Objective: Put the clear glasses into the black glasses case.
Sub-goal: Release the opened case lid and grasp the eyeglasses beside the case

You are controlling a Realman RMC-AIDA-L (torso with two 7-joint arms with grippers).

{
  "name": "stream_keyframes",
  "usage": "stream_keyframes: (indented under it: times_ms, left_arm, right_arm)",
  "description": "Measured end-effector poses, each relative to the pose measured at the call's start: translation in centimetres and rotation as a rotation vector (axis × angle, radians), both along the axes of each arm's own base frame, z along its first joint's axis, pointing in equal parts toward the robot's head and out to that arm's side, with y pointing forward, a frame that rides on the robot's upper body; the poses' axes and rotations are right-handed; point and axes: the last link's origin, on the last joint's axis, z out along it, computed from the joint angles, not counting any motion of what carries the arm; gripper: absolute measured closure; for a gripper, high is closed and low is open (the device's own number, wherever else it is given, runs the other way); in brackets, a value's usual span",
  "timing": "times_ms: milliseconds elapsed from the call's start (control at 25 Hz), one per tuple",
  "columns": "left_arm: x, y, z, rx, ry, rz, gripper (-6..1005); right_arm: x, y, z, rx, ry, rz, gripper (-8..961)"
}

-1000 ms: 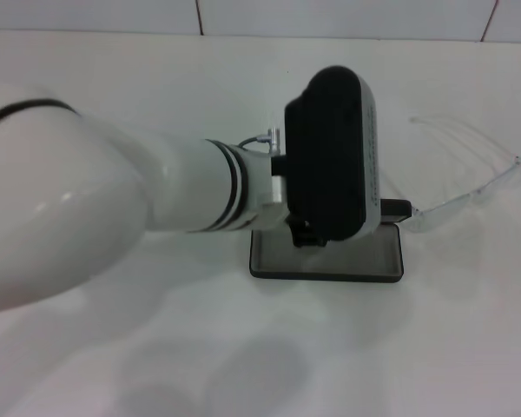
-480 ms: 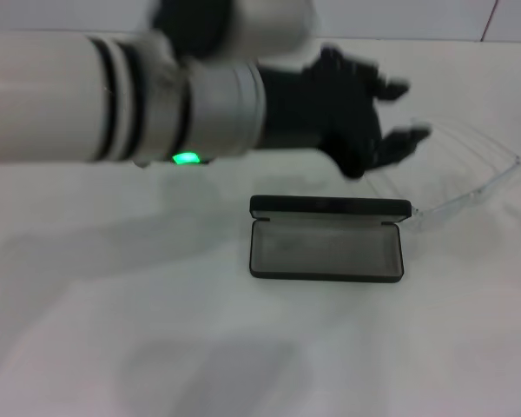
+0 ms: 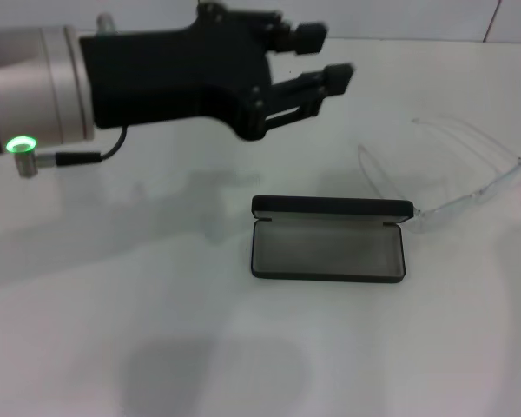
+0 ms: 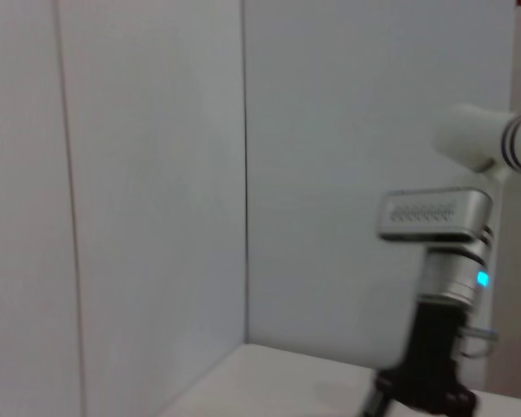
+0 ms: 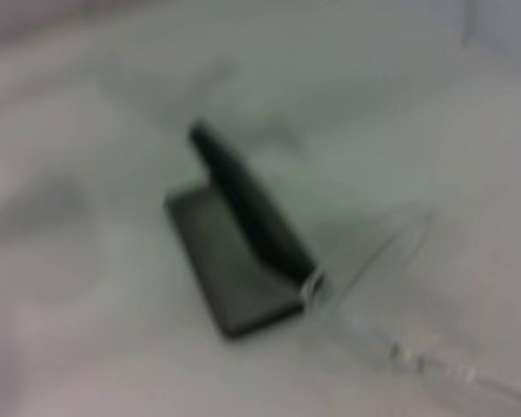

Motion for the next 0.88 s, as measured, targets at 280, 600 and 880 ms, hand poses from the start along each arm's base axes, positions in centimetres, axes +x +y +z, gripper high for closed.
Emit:
stream_keyframes:
  times_ms: [280, 600, 880]
  left_arm:
    - [-3.8, 0.7, -0.5, -0.092, -0.105, 0.049, 580]
    - [-7.7, 0.2, 1.7, -0.077, -0.319, 0.023, 587]
    - [-10.1, -0.2, 0.9, -0.068, -0.335, 0.058, 593]
  right_arm:
    - [-6.4, 4.6, -1.8, -0.111, -0.216, 0.218, 125]
    - [-9.4, 6.7, -7.1, -0.249, -0.493, 0.429, 130]
    - [-11.3, 8.0, -9.9, -0.298, -0.512, 0.543, 139]
